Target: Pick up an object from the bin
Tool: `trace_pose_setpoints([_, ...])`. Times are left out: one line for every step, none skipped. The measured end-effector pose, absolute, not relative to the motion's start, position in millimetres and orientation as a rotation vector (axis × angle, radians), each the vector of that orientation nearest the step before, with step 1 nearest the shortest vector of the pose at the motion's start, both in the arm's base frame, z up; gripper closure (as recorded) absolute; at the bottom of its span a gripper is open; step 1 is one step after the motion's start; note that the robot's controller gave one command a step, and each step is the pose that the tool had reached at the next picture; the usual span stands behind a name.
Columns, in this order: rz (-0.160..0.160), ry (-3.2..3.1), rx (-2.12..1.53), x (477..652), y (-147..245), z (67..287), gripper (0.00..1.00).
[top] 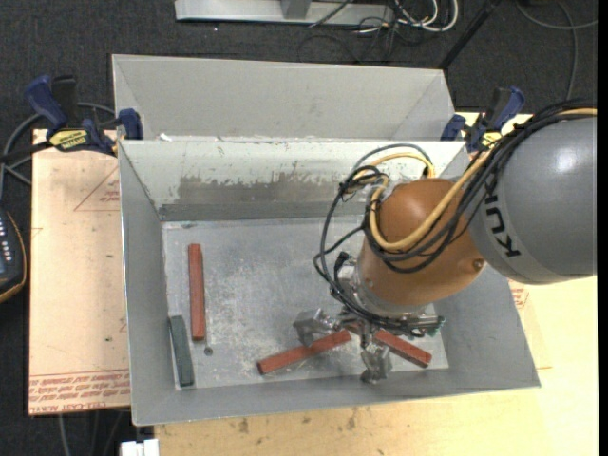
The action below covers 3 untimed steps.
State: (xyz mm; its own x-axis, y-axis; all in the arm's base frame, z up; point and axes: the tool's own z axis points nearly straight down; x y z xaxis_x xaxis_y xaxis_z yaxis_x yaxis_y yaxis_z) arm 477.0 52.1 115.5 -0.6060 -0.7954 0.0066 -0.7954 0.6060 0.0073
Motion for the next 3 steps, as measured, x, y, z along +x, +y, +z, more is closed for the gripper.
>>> trace_pose_setpoints([0.007, -2.943, 1.161, 485.7, 66, 73, 0.0])
trace_pose_setpoints([-0.001, -2.929, 1.149, 480.1, 66, 71, 1.0])
trace_pose_setpoints([0.001, -2.935, 1.147, 489.7, 69, 173, 1.0])
